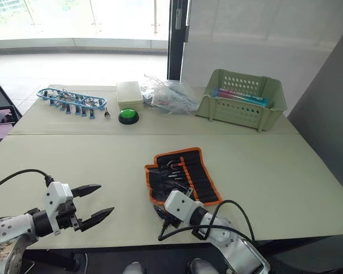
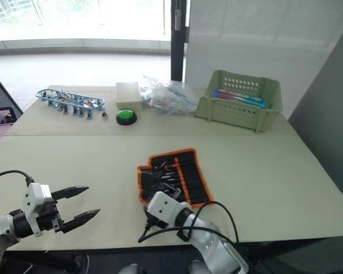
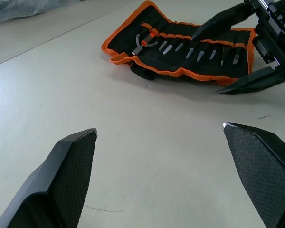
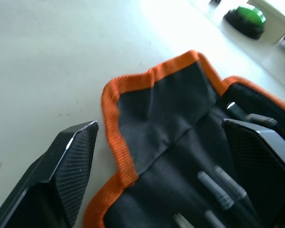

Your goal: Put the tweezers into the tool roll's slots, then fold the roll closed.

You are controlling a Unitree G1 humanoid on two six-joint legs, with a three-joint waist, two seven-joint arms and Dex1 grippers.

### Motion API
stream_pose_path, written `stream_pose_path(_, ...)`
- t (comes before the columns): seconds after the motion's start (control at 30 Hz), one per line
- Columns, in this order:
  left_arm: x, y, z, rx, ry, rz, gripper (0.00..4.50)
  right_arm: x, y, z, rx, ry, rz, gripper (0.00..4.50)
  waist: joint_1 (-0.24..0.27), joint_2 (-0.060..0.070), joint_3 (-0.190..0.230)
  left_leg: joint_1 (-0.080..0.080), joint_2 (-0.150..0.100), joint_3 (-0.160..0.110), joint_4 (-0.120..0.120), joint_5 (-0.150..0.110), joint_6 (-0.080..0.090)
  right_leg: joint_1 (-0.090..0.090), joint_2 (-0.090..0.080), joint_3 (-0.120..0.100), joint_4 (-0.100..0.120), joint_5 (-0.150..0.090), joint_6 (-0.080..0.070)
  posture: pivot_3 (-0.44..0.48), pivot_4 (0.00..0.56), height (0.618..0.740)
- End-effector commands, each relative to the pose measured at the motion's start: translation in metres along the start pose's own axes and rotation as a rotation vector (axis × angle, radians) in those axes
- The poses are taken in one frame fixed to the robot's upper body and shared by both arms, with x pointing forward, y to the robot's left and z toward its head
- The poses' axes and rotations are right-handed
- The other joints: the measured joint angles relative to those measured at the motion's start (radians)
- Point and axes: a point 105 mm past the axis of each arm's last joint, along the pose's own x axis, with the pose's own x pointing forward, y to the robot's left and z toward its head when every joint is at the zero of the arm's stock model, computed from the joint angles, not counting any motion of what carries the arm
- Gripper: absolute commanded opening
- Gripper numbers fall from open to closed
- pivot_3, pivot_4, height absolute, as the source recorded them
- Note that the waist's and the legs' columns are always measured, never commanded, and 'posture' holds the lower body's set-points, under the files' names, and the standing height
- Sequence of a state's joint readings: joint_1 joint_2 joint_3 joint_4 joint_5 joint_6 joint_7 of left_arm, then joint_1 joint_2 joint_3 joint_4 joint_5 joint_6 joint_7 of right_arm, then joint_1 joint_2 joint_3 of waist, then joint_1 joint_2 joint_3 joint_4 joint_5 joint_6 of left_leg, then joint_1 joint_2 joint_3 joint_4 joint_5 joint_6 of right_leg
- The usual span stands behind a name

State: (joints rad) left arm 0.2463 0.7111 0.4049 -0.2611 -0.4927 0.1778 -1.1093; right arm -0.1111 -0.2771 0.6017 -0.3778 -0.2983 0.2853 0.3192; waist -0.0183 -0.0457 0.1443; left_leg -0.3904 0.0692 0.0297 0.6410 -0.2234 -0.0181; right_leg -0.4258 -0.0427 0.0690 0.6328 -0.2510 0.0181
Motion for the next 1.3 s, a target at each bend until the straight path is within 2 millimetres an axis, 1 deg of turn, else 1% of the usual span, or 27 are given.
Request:
stream_pose_path(0.03, 0.001, 0.001, 0.003, 0.049, 0.007, -0.008, 4.50, 0.001, -0.001, 0.017, -0.047, -0.073, -0.028, 2.92, 0.000, 0.000, 0.000, 0.000, 0.000, 0.000, 0.000, 0.000, 0.000, 0.000, 0.000, 0.000, 0.000, 0.000, 0.000, 0.000, 0.150, 0.738)
stream_pose_path(0.13, 0.003, 0.001, 0.002, 0.059, 0.014, -0.015, 4.50, 0.001, -0.004, 0.015, -0.064, -0.070, -0.031, 1.94, 0.000, 0.000, 0.000, 0.000, 0.000, 0.000, 0.000, 0.000, 0.000, 0.000, 0.000, 0.000, 0.000, 0.000, 0.000, 0.000, 0.150, 0.738)
stream_pose_path(0.17, 0.003, 0.001, 0.001, 0.062, 0.016, -0.018, 4.50, 0.001, -0.004, 0.014, -0.058, -0.065, -0.025, 1.49, 0.000, 0.000, 0.000, 0.000, 0.000, 0.000, 0.000, 0.000, 0.000, 0.000, 0.000, 0.000, 0.000, 0.000, 0.000, 0.000, 0.150, 0.738)
stream_pose_path(0.23, 0.004, 0.001, 0.001, 0.064, 0.016, -0.017, 4.50, 0.001, -0.004, 0.013, -0.045, -0.058, -0.022, 0.90, 0.000, 0.000, 0.000, 0.000, 0.000, 0.000, 0.000, 0.000, 0.000, 0.000, 0.000, 0.000, 0.000, 0.000, 0.000, 0.000, 0.150, 0.738)
stream_pose_path(0.3, 0.005, 0.000, 0.002, 0.067, 0.016, -0.019, 4.50, 0.001, -0.006, 0.011, -0.031, -0.052, -0.026, 0.12, 0.000, 0.000, 0.000, 0.000, 0.000, 0.000, 0.000, 0.000, 0.000, 0.000, 0.000, 0.000, 0.000, 0.000, 0.000, 0.000, 0.150, 0.738)
stream_pose_path(0.33, 0.005, 0.000, 0.002, 0.069, 0.015, -0.021, 4.50, 0.001, -0.007, 0.011, -0.017, -0.053, -0.025, 0.05, 0.000, 0.000, 0.000, 0.000, 0.000, 0.000, 0.000, 0.000, 0.000, 0.000, 0.000, 0.000, 0.000, 0.000, 0.000, 0.000, 0.150, 0.738)
stream_pose_path(0.4, 0.008, -0.001, 0.003, 0.070, 0.011, -0.030, 4.50, -0.001, -0.008, 0.011, 0.031, -0.064, -0.012, 0.05, 0.000, 0.000, 0.000, 0.000, 0.000, 0.000, 0.000, 0.000, 0.000, 0.000, 0.000, 0.000, 0.001, 0.000, 0.000, 0.000, 0.150, 0.738)
stream_pose_path(0.5, 0.014, -0.002, 0.004, 0.068, 0.008, -0.063, 4.50, -0.013, -0.005, 0.010, 0.053, -0.113, 0.085, 0.05, 0.004, 0.000, 0.000, 0.000, 0.000, 0.000, 0.000, 0.000, 0.000, 0.001, 0.000, 0.000, 0.000, 0.000, 0.000, 0.000, 0.150, 0.738)
stream_pose_path(0.6, 0.028, 0.006, 0.008, 0.100, -0.001, -0.100, 4.50, -0.033, -0.004, 0.006, -0.032, -0.169, 0.221, 0.05, 0.010, 0.000, 0.001, 0.000, -0.001, 0.000, 0.001, 0.000, 0.000, 0.003, 0.000, 0.000, 0.000, 0.000, 0.001, 0.000, 0.150, 0.738)
stream_pose_path(0.7, 0.041, 0.012, 0.011, 0.162, -0.010, -0.145, 4.50, -0.047, -0.006, 0.000, -0.100, -0.195, 0.305, 0.05, 0.006, -0.001, 0.000, 0.001, -0.001, 0.000, 0.002, 0.000, 0.000, 0.003, 0.000, 0.000, 0.000, 0.001, 0.003, 0.000, 0.150, 0.738)
stream_pose_path(0.83, 0.068, 0.006, 0.012, 0.311, -0.034, -0.375, 4.50, -0.064, -0.016, -0.015, -0.231, -0.186, 0.399, 0.05, 0.003, 0.000, 0.001, 0.001, -0.001, 0.000, 0.002, 0.000, 0.000, 0.003, 0.001, 0.001, 0.001, 0.001, 0.003, 0.000, 0.150, 0.738)
stream_pose_path(0.9, 0.082, 0.006, 0.010, 0.378, -0.030, -0.490, 4.50, -0.065, -0.021, -0.017, -0.254, -0.195, 0.407, 0.05, 0.006, 0.000, 0.001, 0.002, -0.001, 0.000, 0.002, 0.000, 0.000, 0.004, 0.002, 0.001, 0.001, 0.004, 0.006, 0.000, 0.150, 0.738)
stream_pose_path(0.93, 0.086, 0.008, 0.010, 0.397, -0.030, -0.522, 4.50, -0.065, -0.022, -0.017, -0.260, -0.200, 0.408, 0.05, 0.006, 0.000, 0.001, 0.001, -0.001, 0.000, 0.003, 0.000, 0.000, 0.004, 0.002, 0.001, 0.001, 0.005, 0.007, 0.000, 0.150, 0.738)
stream_pose_path(1.03, 0.106, 0.014, 0.015, 0.443, -0.046, -0.586, 4.50, -0.065, -0.025, -0.017, -0.259, -0.205, 0.396, 0.05, 0.007, 0.000, 0.001, 0.001, -0.001, 0.000, 0.004, 0.000, 0.000, 0.004, 0.002, 0.001, 0.002, 0.007, 0.006, 0.000, 0.150, 0.738)
stream_pose_path(1.17, 0.132, 0.016, 0.019, 0.489, -0.049, -0.655, 4.50, -0.066, -0.025, -0.017, -0.248, -0.195, 0.369, 0.05, 0.007, 0.000, 0.001, -0.002, -0.002, -0.001, 0.004, 0.000, 0.001, 0.003, 0.003, 0.002, 0.001, 0.009, 0.005, 0.000, 0.150, 0.738)
stream_pose_path(1.3, 0.145, 0.018, 0.020, 0.500, -0.045, -0.687, 4.50, -0.069, -0.024, -0.017, -0.236, -0.182, 0.347, 0.05, 0.004, 0.000, 0.001, -0.003, -0.002, -0.001, 0.005, 0.000, 0.001, 0.003, 0.003, 0.002, -0.001, 0.009, 0.006, 0.000, 0.150, 0.738)
